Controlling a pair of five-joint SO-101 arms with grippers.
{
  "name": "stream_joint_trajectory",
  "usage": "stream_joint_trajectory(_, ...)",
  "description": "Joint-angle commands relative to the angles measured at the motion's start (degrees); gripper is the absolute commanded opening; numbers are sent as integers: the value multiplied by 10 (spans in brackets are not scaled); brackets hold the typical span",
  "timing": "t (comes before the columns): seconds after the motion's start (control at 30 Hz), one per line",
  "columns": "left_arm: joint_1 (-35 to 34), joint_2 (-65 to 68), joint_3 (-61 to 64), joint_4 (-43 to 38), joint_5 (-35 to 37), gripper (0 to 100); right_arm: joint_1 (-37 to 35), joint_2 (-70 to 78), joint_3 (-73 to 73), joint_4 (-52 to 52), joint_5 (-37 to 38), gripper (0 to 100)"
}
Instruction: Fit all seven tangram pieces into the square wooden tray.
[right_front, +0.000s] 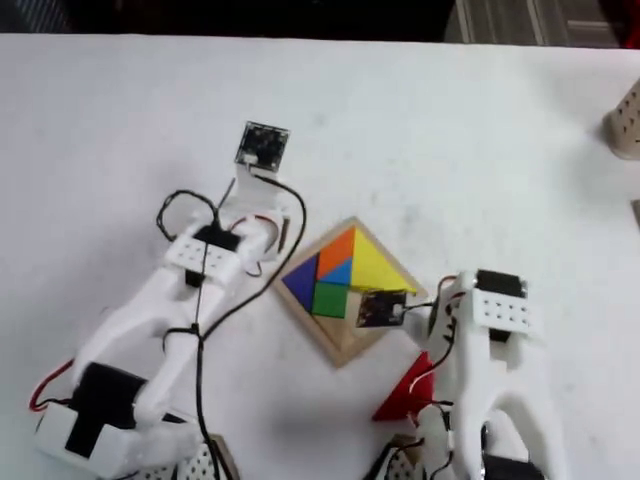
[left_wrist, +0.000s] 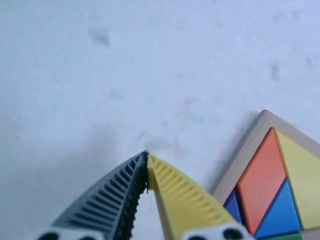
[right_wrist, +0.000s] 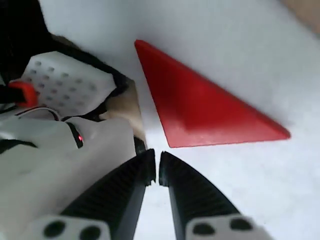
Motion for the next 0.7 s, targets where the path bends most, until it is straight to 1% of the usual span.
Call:
stream_joint_trajectory(0.0, -31, -7, -38, -14, -3, 22, -35, 51, 4, -7, 12, 18)
stream_joint_trajectory(0.07, -49, -4, -52, -11, -1, 22, -36, 87, -18, -7, 0, 18)
stream_joint_trajectory(0.1, -58, -4, -55, -11, -1, 22, -36, 102, -25, -12, -22, 18)
stream_joint_trajectory(0.23, -80, -4, -62, -13, 0, 22, -41, 157, -59, -73, -141, 18)
stream_joint_trajectory(0.33, -80, -4, -62, -13, 0, 22, -38, 193, -94, -127, -233, 18)
stream_joint_trajectory(0.4, -80, -4, -62, -13, 0, 22, -36, 216, -113, -153, -281, 18)
stream_joint_trajectory(0.5, -80, -4, -61, -13, 0, 22, -36, 244, -145, -169, -322, 18)
stream_joint_trajectory(0.67, -80, -4, -58, -13, 0, 22, -26, 279, -193, -184, -352, 18)
